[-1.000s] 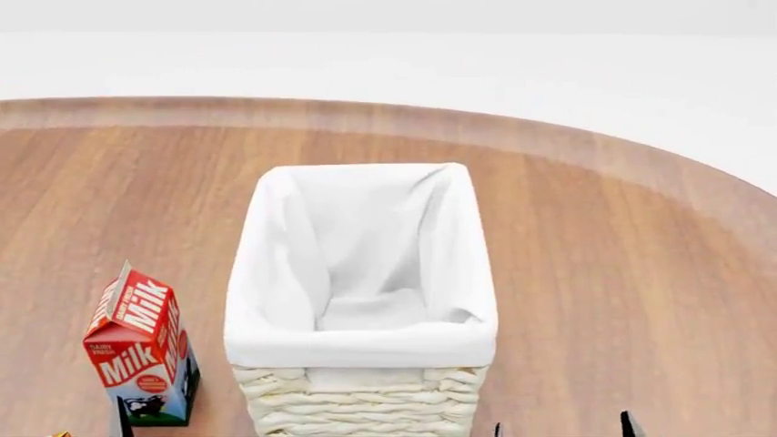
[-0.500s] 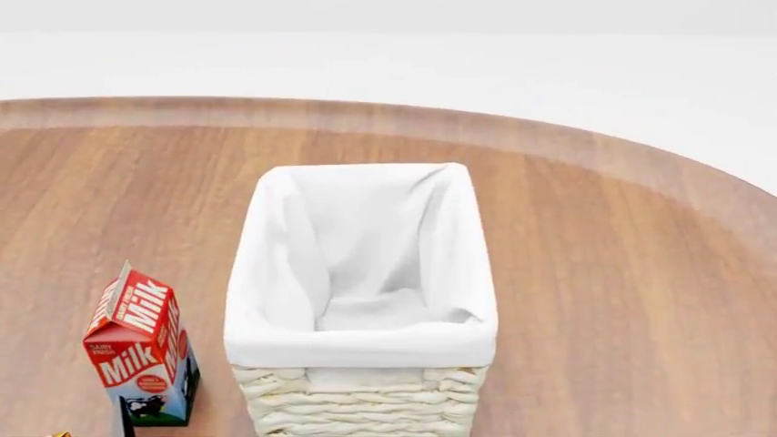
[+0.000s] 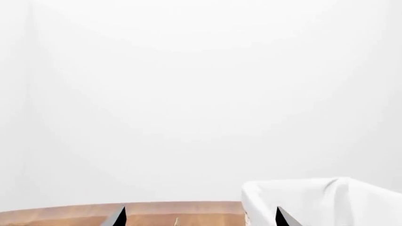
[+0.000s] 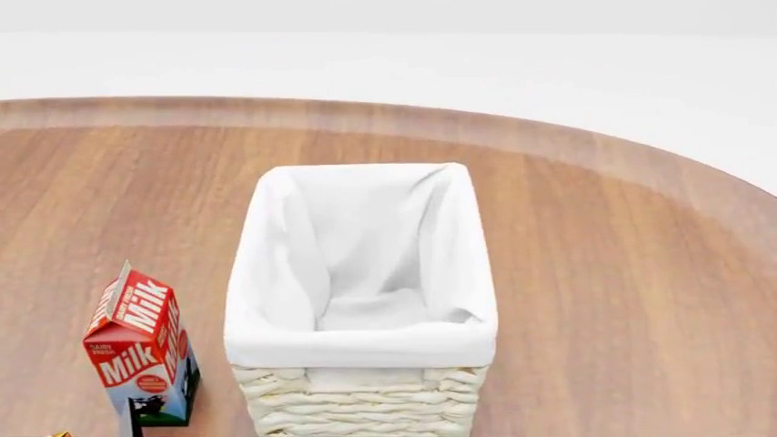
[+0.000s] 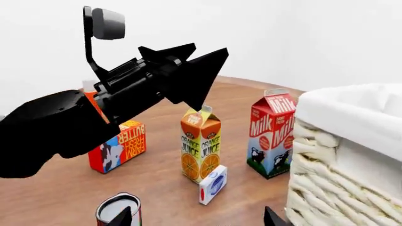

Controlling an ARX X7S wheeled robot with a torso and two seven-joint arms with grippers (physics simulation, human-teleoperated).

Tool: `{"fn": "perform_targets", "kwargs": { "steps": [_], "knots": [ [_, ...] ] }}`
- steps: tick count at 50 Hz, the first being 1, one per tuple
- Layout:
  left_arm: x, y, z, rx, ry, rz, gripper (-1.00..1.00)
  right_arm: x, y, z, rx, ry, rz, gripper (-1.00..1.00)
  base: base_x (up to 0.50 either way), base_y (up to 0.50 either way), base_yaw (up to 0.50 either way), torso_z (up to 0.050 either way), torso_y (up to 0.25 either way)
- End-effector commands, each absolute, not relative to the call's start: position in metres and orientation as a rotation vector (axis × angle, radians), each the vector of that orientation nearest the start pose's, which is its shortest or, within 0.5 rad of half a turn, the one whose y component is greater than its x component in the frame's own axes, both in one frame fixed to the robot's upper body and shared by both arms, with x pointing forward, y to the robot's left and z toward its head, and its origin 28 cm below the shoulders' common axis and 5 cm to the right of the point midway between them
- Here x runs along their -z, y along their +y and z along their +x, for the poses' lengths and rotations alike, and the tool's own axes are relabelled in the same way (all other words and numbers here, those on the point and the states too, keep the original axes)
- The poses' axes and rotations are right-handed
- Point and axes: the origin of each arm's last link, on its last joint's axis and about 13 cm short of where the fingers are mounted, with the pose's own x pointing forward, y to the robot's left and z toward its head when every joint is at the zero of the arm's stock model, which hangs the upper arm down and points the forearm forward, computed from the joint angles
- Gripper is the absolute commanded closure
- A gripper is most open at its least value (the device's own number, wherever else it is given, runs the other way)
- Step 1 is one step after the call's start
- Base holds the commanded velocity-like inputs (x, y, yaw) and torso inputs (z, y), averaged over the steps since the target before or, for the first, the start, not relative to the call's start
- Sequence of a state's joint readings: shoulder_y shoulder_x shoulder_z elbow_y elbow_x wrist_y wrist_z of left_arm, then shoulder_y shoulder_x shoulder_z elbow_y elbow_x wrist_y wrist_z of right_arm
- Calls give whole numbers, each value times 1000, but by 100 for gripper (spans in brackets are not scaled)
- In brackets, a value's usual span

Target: Pick up the alphabet soup, and put it in the basket.

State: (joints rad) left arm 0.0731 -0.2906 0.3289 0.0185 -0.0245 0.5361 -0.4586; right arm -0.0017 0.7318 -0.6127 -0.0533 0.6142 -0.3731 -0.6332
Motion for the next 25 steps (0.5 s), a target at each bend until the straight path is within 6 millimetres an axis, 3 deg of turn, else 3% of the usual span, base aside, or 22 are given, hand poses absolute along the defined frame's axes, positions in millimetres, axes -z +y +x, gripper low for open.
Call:
{"fn": "perform_targets", "kwargs": {
  "steps": [1, 25],
  "knots": [
    [-30, 205, 184, -57, -441, 52, -100, -24, -156, 170, -1329, 6, 0, -100, 0, 0, 0, 0, 0],
    [-29, 204, 184, -55, -440, 57, -100, -19, -150, 171, -1373, 87, -53, -100, 0, 0, 0, 0, 0]
  ]
}}
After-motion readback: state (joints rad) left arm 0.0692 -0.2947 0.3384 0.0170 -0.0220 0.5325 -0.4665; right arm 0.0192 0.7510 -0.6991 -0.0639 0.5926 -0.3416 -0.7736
